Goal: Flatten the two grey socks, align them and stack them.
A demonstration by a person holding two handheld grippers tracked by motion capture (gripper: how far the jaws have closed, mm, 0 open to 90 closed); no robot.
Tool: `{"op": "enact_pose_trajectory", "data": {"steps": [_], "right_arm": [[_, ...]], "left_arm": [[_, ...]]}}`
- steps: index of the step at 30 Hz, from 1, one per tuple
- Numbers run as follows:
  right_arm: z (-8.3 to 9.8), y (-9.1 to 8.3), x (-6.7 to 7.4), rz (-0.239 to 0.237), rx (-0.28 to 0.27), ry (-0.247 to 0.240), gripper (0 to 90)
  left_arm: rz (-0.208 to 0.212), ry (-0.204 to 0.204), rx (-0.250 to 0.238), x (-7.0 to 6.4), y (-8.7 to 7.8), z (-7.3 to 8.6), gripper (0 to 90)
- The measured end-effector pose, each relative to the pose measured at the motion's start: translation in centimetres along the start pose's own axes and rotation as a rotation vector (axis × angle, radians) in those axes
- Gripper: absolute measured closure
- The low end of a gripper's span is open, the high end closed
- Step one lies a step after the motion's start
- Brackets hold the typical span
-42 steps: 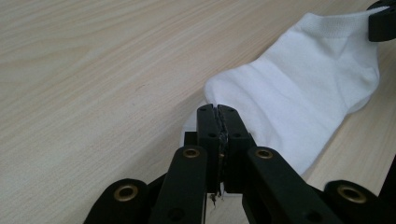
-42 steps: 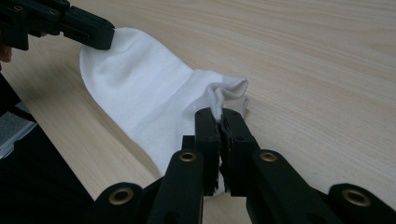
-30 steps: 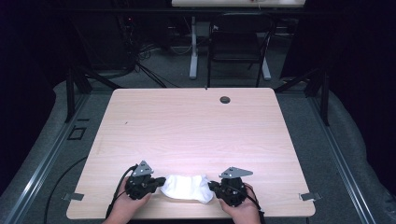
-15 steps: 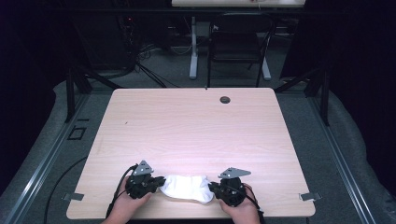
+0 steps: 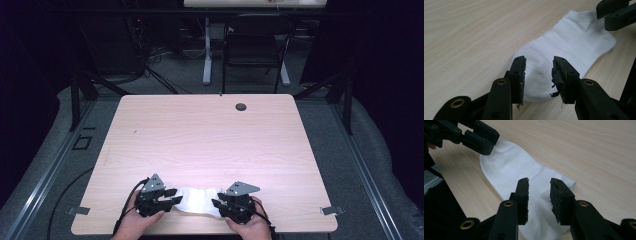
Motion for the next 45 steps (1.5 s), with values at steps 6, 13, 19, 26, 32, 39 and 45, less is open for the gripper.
{"op": "enact_pose_trajectory", "data": {"steps": [6, 13, 19, 26, 32, 39, 45], "right_arm": [[1.2, 0.7, -0.4, 0.019, 0.048, -0.010, 61.4], [2.1, 1.0, -0.5, 0.037, 0.081, -0.031, 60.1], [2.4, 1.2, -0.5, 0.036, 0.079, -0.027, 60.3], [2.1, 1.6, -1.2, 0.048, 0.075, -0.023, 60.9], [1.3, 2.4, -2.5, 0.057, 0.071, -0.012, 61.3], [0.4, 3.4, -3.8, 0.051, 0.070, 0.011, 62.0], [0.0, 3.9, -4.2, 0.052, 0.066, 0.026, 61.9]], "left_arm": [[0.001, 0.004, 0.030, 0.4, 0.5, 0.7, 56.9], [0.002, 0.024, 0.055, 0.4, 1.0, 1.4, 52.6], [0.000, 0.044, 0.044, 0.4, 1.1, 1.5, 50.6], [-0.017, 0.043, 0.038, 0.7, 1.4, 1.2, 50.5], [-0.027, 0.018, 0.016, 1.2, 1.9, 0.6, 50.6], [-0.035, 0.004, 0.005, 2.2, 2.3, -0.1, 50.7], [-0.036, -0.023, -0.013, 2.8, 2.5, -0.5, 50.5]]}}
Point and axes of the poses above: each handheld gripper's, and its own axes: y roughly forward along the jaws, z roughly out of its underside, x roughly to its left, the point moved 8 cm from there along y, roughly forward along the jaws, and after that the axes turned 10 degrees about z, right-handed, at the moved point
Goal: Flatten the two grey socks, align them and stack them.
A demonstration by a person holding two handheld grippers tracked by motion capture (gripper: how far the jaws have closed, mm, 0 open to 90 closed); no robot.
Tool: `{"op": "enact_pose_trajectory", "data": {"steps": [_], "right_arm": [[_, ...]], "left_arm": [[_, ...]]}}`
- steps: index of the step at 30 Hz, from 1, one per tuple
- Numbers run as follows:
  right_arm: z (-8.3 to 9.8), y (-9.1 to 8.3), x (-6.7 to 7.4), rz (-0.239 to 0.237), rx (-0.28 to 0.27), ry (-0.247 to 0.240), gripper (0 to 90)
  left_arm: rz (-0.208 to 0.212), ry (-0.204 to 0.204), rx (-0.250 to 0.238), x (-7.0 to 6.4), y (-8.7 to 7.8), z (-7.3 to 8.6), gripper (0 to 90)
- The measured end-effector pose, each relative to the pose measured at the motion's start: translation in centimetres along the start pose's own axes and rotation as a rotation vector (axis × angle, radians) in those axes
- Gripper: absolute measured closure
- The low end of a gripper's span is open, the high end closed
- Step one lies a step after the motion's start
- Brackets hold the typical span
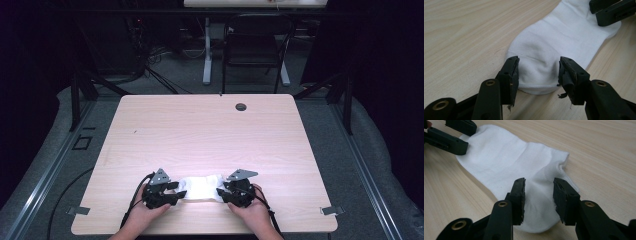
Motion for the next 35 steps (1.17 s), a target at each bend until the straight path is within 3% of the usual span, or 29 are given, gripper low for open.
{"op": "enact_pose_trajectory", "data": {"steps": [6, 10, 14, 20, 24, 26, 30, 35], "right_arm": [[-0.2, 0.1, -0.3, -0.003, 0.001, 0.016, 60.0], [-0.6, -0.3, -0.5, -0.003, -0.020, 0.036, 57.9], [-1.3, -1.4, -0.6, -0.004, -0.076, 0.047, 56.0], [-1.3, -2.5, -0.7, 0.029, -0.116, -0.019, 53.3], [-1.2, -3.2, -0.8, 0.024, -0.136, -0.021, 51.6], [-1.0, -3.3, -1.2, 0.049, -0.131, -0.022, 49.3], [-0.6, -3.3, -2.3, 0.067, -0.091, 0.031, 41.3], [-0.3, -3.5, -3.0, 0.094, -0.076, 0.054, 29.7]], "left_arm": [[0.001, -0.026, -0.012, 0.2, 0.2, -0.3, 49.3], [-0.006, -0.010, -0.017, 0.0, 0.2, -0.5, 44.8], [-0.006, 0.004, -0.041, 0.0, -0.5, -1.0, 42.9], [-0.020, 0.018, -0.059, 0.2, -1.8, -1.2, 41.6], [-0.013, 0.031, -0.065, 0.6, -2.5, -0.8, 41.6], [-0.026, 0.022, -0.070, 1.1, -2.9, -0.6, 41.6], [-0.065, -0.011, -0.079, 2.1, -3.6, -0.4, 41.3], [-0.097, -0.064, -0.048, 3.1, -4.2, -0.1, 40.8]]}}
Point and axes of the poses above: each handheld gripper's, and its own axes: y roughly forward along the jaws, z roughly out of its underside, x roughly to its left, the point moved 8 cm from there along y, roughly forward along the jaws, and after that the axes turned 10 degrees about z, right-handed, at the moved point
